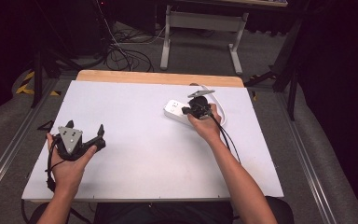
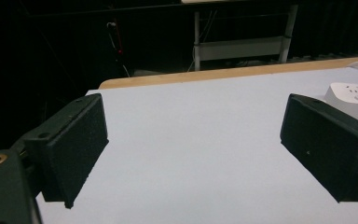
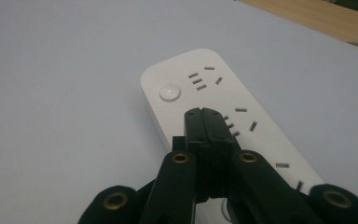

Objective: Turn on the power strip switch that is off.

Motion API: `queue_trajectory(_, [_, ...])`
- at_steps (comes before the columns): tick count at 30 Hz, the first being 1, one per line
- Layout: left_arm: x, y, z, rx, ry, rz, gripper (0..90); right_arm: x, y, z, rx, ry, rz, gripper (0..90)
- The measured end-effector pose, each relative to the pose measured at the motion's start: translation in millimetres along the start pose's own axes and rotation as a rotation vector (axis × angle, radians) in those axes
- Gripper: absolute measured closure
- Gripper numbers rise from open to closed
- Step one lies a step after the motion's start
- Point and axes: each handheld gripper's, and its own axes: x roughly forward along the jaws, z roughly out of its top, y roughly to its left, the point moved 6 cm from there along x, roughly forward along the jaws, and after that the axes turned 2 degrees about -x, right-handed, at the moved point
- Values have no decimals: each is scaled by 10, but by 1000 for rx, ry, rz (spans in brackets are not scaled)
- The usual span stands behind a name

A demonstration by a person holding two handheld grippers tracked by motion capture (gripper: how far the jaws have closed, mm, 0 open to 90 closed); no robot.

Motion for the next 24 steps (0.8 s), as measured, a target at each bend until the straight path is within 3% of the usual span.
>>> queue_trajectory(10, [-6, 11, -7, -4, 2, 2, 80, 72, -60, -26, 13, 9, -4, 900])
queue_trajectory(18, [-6, 4, -5, 0, 4, 0, 82, 107, -11, -29, -10, 7, 1, 900])
queue_trajectory(22, [-7, 3, -6, -1, 4, -1, 82, 117, -63, -40, 7, 5, -18, 900])
queue_trajectory(24, [-7, 5, -7, 0, 6, 0, 82, 118, -86, -49, 30, 2, -3, 900])
